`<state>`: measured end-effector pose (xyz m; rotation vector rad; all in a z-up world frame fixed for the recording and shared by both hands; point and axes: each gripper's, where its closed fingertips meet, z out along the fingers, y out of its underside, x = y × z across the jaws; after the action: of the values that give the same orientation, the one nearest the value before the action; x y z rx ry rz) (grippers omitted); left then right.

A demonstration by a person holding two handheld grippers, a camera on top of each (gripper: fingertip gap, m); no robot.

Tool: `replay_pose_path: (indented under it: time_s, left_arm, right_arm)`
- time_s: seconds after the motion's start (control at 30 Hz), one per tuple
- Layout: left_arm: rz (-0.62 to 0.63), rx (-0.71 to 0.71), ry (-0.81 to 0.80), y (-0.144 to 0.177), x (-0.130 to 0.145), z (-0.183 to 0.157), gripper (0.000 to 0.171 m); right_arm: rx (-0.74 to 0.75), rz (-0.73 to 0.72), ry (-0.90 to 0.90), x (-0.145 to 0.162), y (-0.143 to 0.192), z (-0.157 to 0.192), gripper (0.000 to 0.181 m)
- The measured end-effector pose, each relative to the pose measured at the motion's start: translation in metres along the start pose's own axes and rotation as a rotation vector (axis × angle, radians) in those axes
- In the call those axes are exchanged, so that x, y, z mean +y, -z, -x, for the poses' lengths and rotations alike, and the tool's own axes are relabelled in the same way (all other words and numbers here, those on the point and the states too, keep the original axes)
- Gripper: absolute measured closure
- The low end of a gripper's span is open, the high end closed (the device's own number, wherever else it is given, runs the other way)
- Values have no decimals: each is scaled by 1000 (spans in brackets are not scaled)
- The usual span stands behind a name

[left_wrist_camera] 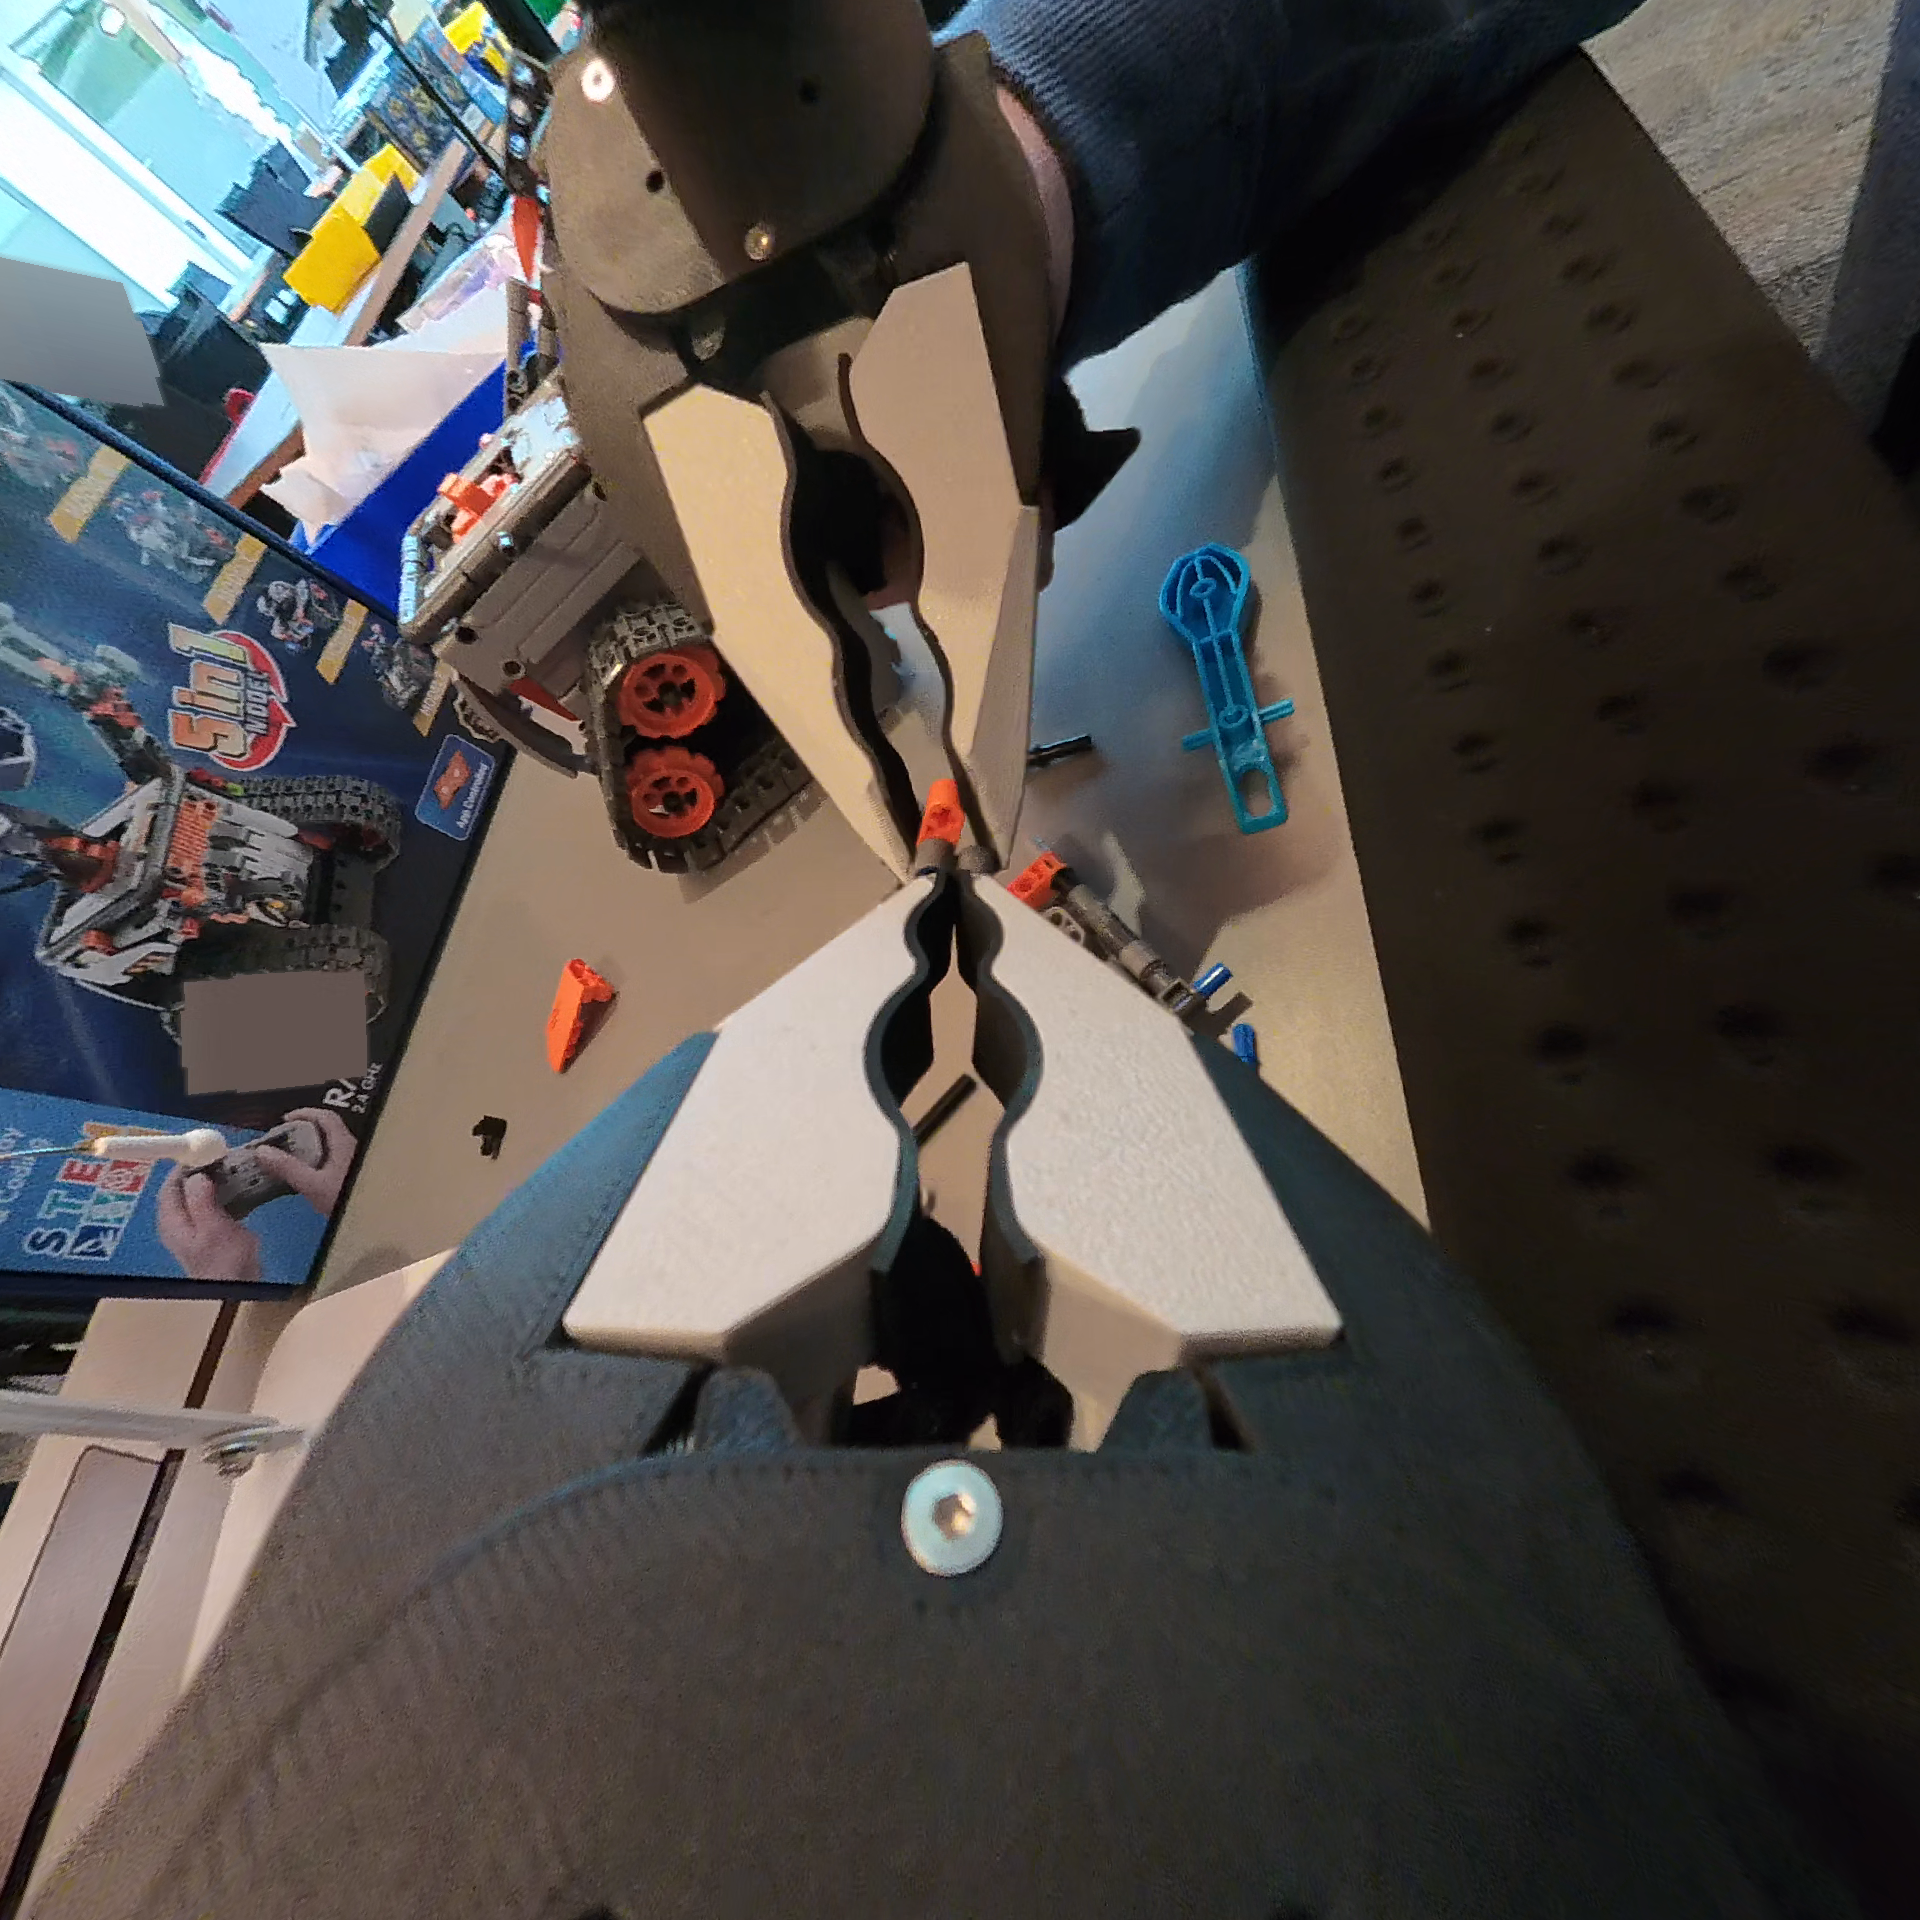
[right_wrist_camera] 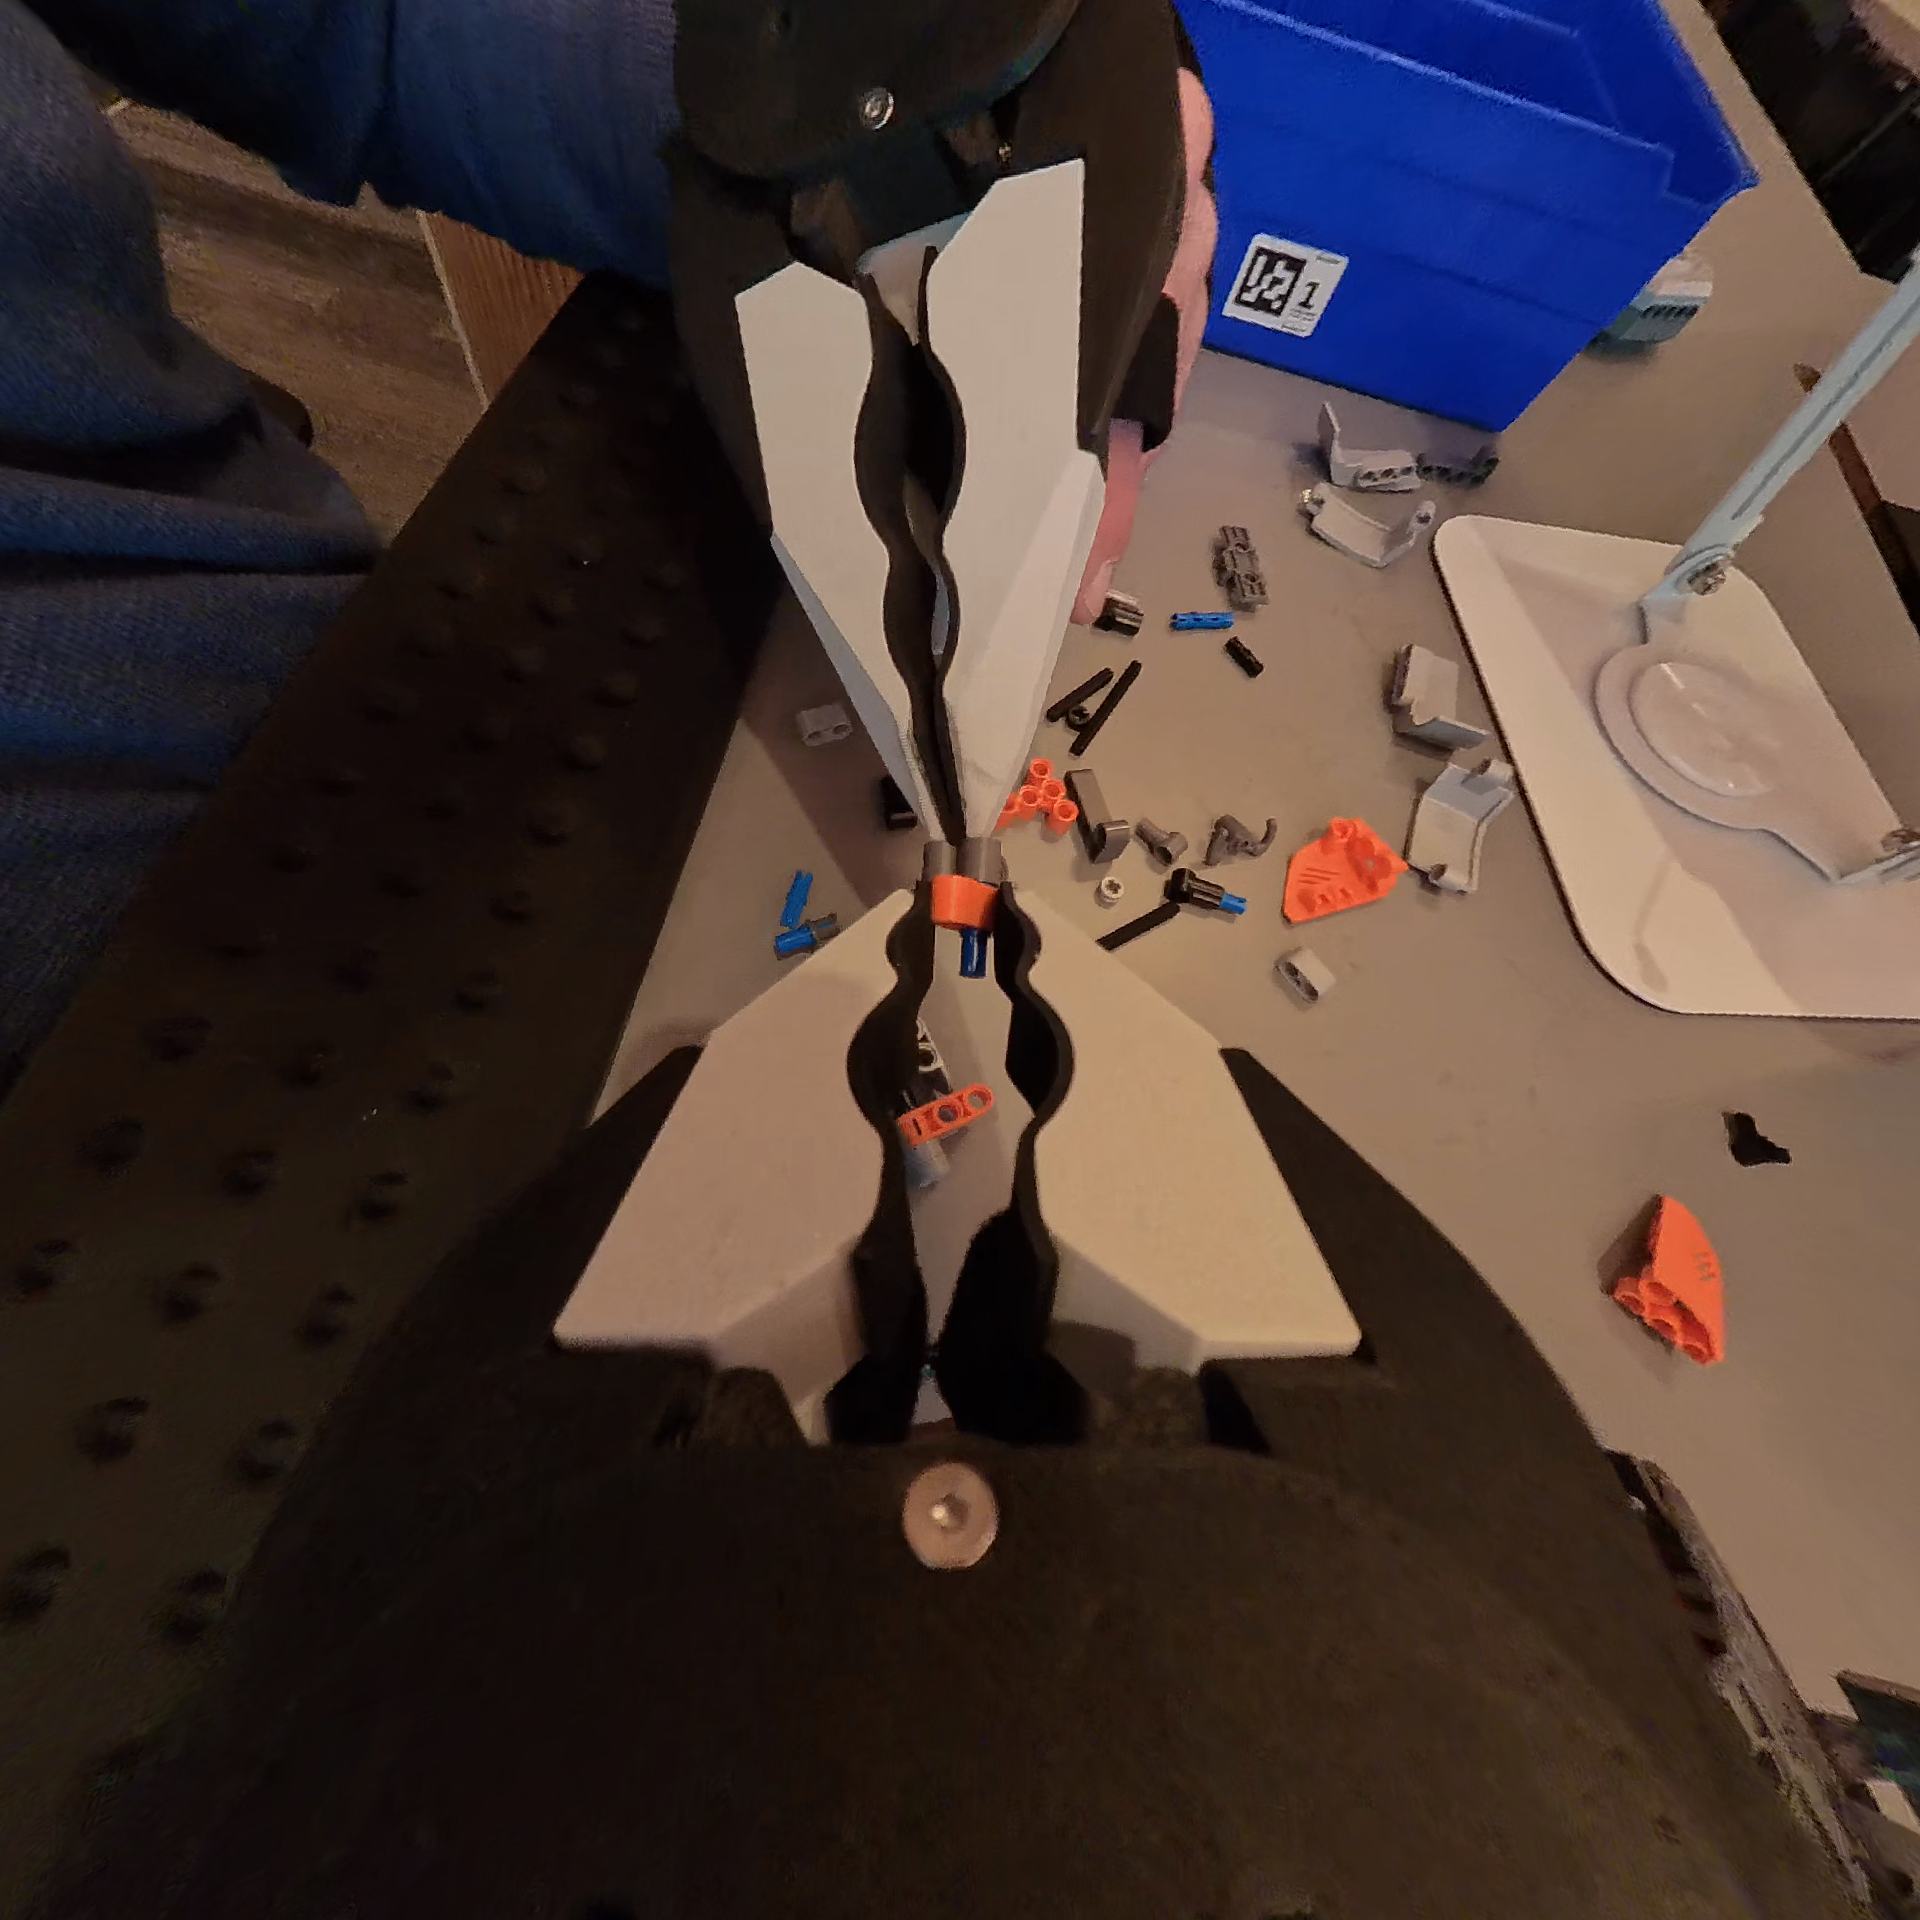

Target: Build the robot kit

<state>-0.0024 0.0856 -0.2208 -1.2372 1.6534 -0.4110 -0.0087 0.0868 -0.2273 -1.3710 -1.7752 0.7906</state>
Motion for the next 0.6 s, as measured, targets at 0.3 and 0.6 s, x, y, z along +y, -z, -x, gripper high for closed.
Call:
replay_pose_path:
  time_s: [0.3, 0.6]
  left_arm:
    - [-3, 4, 19, -2, 2, 2, 171]
    - [-81, -76, 288, 2, -6, 30, 149]
  right_arm:
    - [18, -2, 14, 2, 1, -4, 174]
    - [184, -58, 115, -14, 15, -22, 172]
